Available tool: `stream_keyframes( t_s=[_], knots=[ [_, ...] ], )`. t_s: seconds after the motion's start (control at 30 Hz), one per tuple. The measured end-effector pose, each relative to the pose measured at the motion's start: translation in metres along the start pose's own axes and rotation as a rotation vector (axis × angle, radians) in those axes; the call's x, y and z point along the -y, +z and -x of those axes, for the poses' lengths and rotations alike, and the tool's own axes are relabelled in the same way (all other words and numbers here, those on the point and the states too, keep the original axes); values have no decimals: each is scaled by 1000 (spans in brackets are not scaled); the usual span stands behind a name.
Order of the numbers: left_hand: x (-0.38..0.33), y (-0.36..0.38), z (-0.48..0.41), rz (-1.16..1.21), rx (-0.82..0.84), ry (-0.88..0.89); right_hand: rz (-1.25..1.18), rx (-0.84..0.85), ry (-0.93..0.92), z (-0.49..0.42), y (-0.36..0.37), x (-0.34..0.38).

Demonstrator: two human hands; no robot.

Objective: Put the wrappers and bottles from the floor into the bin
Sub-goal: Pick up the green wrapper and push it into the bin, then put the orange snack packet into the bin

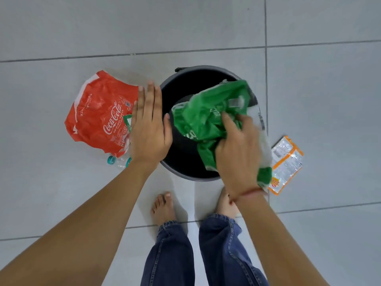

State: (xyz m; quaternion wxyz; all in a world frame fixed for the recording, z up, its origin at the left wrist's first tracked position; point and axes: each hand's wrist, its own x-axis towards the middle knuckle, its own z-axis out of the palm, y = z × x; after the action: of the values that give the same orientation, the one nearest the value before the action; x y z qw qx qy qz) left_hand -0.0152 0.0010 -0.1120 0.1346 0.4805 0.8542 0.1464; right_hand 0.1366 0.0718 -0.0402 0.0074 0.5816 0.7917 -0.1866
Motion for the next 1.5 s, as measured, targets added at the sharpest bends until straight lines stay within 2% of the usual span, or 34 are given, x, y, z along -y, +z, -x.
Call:
stream_keyframes(
  t_s=[0.1, 0.23, 0.33, 0.4, 0.47, 0.5, 0.57, 0.6, 0.63, 0.67, 0.7, 0.77, 0.8, 0.83, 0.9, 0.97, 1.0, 1.17, 1.3, 1.37, 1.43, 1.5],
  knots=[
    [-1, 2, 0, 9, 0, -11, 78, 112, 14, -25, 47, 12],
    [0, 3, 0, -4, -14, -6, 208, 397, -22, -42, 110, 23],
    [0, 3, 1, -28, -18, 1, 282, 609, -24, -41, 123, 19],
    [0, 2, 0, -30, -15, 3, 201, 664, -12, -46, 109, 14],
    [-1, 1, -1, -31, -7, 3, 11, 555, -53, -49, 84, 4],
    [0, 0, -1, -31, -1, 1, -96, 398, -107, -47, 69, -3],
    [-1, 0, 0, -38, 3, 2, -244, -101, -176, -42, 42, -28],
    [0, 0, 1, -46, 0, 3, -277, -344, -149, -39, 35, -46],
    [-1, 1, 1, -55, -4, 7, -290, -499, -64, -39, 32, -66],
    [-1, 1, 1, -61, -9, 11, -299, -544, 78, -38, 34, -90],
    [0, 3, 1, -64, -14, 15, -317, -477, 285, -39, 44, -117],
    [1, 4, 1, -65, -30, 16, -259, -95, 800, -32, 75, -175],
    [2, 5, 0, -66, -38, 20, -205, 111, 998, -25, 89, -197],
    [3, 6, 0, -65, -46, 29, -182, 270, 1127, -18, 101, -212],
    [5, 9, 1, -64, -66, 46, -329, 357, 1252, -9, 124, -227],
    [5, 10, 0, -55, -83, 57, -468, 366, 1233, -5, 145, -226],
    [6, 11, 0, -52, -89, 58, -445, 376, 1191, -3, 155, -221],
    [5, 9, -2, -49, -96, 54, -90, 216, 906, 7, 178, -193],
    [4, 7, 0, -65, -71, 58, 53, 175, 709, 2, 147, -178],
    [3, 5, -1, -87, -51, 38, 33, 23, 667, -5, 116, -164],
    [0, 2, -2, -135, -16, 15, -42, -212, 599, -10, 75, -144],
    [-1, 0, -2, -178, 33, 4, -116, -420, 459, -8, 34, -120]
  ],
)
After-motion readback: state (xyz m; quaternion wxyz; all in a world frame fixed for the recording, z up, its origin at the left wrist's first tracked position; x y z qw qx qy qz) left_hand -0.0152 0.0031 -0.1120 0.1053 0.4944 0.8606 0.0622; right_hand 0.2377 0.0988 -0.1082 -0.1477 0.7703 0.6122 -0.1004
